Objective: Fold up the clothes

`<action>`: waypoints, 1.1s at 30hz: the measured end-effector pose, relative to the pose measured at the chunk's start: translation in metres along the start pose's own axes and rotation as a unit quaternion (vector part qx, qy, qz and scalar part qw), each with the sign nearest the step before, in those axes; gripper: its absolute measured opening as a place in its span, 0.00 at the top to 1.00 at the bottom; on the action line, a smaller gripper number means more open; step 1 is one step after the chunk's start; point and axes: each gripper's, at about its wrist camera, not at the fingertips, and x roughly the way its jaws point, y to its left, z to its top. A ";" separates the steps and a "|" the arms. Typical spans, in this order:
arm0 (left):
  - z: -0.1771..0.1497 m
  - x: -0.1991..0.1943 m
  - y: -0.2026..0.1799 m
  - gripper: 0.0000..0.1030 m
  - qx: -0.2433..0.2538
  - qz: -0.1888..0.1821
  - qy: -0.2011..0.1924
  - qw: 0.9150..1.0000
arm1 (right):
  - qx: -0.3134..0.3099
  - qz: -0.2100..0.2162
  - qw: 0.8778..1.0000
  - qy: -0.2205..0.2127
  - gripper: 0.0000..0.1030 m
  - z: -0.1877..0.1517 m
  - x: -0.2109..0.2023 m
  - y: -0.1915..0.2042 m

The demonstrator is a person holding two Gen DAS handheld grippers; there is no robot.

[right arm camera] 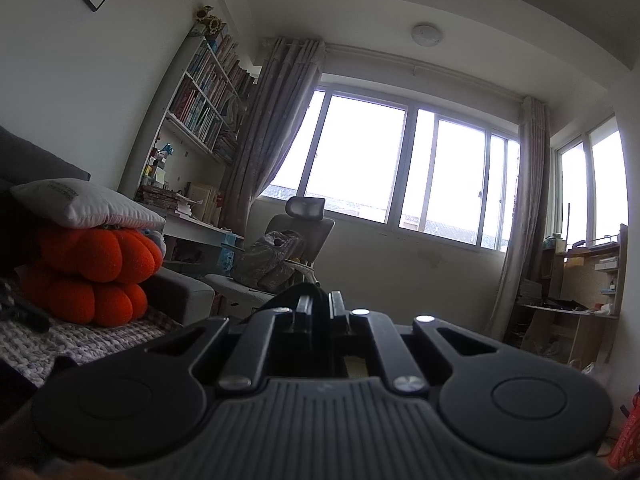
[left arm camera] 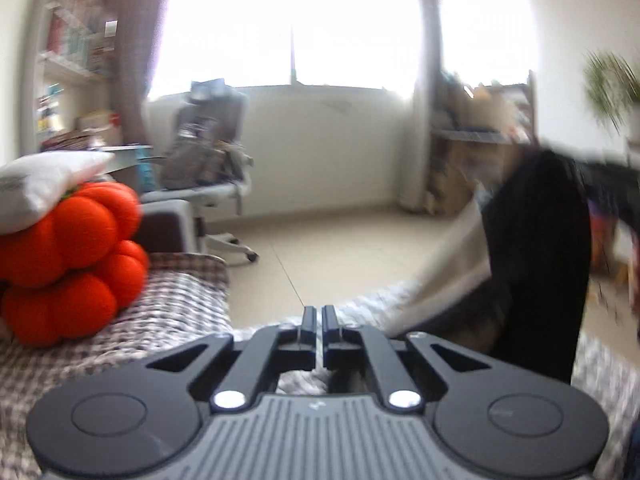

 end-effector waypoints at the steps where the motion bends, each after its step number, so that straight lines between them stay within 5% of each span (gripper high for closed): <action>1: -0.001 -0.001 0.002 0.98 -0.006 0.006 -0.001 1.000 | -0.003 0.002 1.000 0.001 0.94 0.000 0.000 0.003; 6: -0.009 0.005 0.003 0.99 -0.002 0.032 0.016 0.999 | -0.016 0.008 1.000 0.003 0.94 -0.001 0.000 0.013; 13: -0.015 0.006 0.000 0.97 0.021 -0.002 0.043 0.999 | -0.016 0.005 1.000 0.017 0.93 -0.003 0.004 0.013; 14: -0.019 0.009 -0.004 0.91 0.029 -0.011 0.058 0.998 | -0.014 0.005 1.000 0.024 0.93 -0.004 0.007 0.012; 17: -0.030 0.019 -0.018 0.47 0.070 -0.019 0.093 0.993 | -0.011 0.003 0.998 0.055 0.93 -0.013 0.017 0.009; 18: -0.033 0.022 -0.022 0.40 0.086 -0.018 0.099 0.991 | -0.009 0.002 0.998 0.066 0.93 -0.015 0.021 0.007; 22: -0.037 0.033 -0.027 0.32 0.108 -0.020 0.118 0.987 | 0.003 -0.003 0.993 0.114 0.92 -0.029 0.037 0.000; 24: -0.039 0.037 -0.029 0.19 0.114 -0.016 0.122 0.986 | 0.002 -0.004 0.989 0.146 0.92 -0.038 0.048 -0.003; 33: -0.048 0.071 -0.031 0.16 0.120 0.035 0.177 0.976 | -0.017 -0.004 0.971 0.240 0.92 -0.069 0.077 -0.009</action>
